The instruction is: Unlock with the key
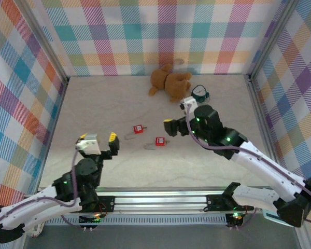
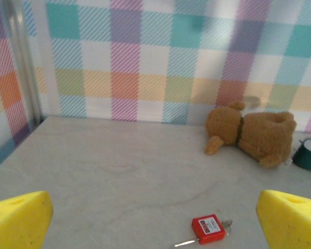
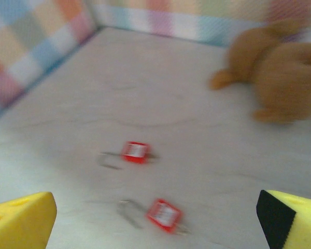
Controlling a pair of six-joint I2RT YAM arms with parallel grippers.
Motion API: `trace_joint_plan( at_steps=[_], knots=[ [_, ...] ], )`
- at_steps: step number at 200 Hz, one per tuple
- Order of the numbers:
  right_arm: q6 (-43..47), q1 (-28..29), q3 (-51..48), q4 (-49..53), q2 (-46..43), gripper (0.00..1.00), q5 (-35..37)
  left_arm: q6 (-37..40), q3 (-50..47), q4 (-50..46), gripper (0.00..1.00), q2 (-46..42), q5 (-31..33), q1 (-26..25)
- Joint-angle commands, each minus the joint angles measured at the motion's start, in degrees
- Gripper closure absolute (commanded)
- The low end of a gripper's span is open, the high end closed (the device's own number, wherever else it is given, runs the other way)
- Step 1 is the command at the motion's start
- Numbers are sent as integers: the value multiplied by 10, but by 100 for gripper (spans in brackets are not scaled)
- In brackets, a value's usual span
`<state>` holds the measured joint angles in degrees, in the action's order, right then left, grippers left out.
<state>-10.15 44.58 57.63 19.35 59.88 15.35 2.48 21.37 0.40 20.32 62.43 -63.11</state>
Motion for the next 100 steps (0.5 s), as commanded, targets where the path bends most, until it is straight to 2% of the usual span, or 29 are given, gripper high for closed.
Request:
trace_joint_plan(
  at_steps=[1,9,19,31,44,63,76,86,100],
  knots=[
    [57,-5,-67,6,-7,1,238,211,-48,272,0,59,-31,13],
    [75,-17,-102,-22,-15,1,270,227,-41,265,0,82,-39,38],
    [144,-48,-155,-80,-31,1,209,206,-27,224,0,107,-72,97],
    [153,-86,-224,-169,-54,1,187,164,-28,188,0,125,-164,187],
    [219,-137,-310,-290,-84,1,132,111,-46,194,0,142,-250,288],
    [216,-216,-386,-441,-74,1,98,62,-91,279,0,205,-349,421],
    [179,-277,-406,-506,-27,1,62,20,-99,321,0,280,-427,501],
    [170,-305,-409,-549,16,1,37,11,-100,365,0,352,-445,528],
    [173,-325,-400,-624,88,1,16,1,-113,481,0,456,-452,545]
  ],
)
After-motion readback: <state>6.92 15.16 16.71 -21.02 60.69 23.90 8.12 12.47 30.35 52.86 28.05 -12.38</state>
